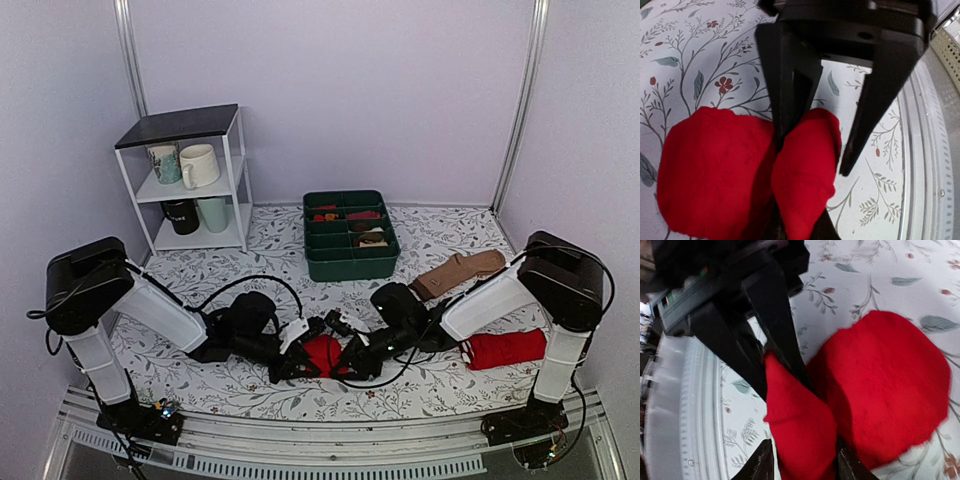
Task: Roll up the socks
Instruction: Roll a pair of socks at the center of the board.
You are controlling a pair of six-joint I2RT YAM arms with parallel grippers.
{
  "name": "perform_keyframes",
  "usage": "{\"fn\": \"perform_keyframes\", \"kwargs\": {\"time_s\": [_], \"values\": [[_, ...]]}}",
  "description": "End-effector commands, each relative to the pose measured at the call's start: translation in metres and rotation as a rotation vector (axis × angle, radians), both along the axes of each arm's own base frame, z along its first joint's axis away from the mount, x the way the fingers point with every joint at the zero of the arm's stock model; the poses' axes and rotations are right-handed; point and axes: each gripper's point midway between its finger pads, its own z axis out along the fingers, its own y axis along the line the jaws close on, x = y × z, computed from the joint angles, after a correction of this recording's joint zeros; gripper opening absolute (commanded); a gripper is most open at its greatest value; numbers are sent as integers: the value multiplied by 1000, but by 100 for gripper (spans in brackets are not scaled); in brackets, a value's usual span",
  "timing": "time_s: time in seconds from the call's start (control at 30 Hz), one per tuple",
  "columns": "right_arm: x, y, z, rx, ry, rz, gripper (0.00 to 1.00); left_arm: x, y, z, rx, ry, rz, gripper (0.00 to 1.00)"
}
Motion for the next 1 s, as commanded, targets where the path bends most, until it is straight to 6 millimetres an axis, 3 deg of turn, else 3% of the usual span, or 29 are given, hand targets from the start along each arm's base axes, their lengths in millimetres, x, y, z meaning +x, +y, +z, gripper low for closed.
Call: {"fn": "perform_keyframes", "kwargs": {"time_s": [0.0, 0.1, 0.17, 0.33, 0.57, 0.7, 0.97], "values": [[32, -44, 2, -112, -279, -237, 41, -19, 38, -57, 193, 258, 71, 0], [27, -47, 63, 86, -589, -246, 49, -24, 42, -62, 203, 335, 78, 0], [20, -48, 72, 120, -720, -197, 51, -23, 45, -62, 212, 365, 88, 0], [5, -33, 43, 27, -805, -69, 53, -28, 48, -64, 235, 436, 91, 0], [-12, 3, 21, -41, -935, 92, 54, -29, 48, -67, 255, 465, 94, 0], [-13, 7, 24, -26, -949, 104, 55, -29, 48, -67, 256, 467, 96, 0], [-21, 6, 3, -60, -884, 150, 50, -30, 49, -69, 257, 471, 95, 0]]}}
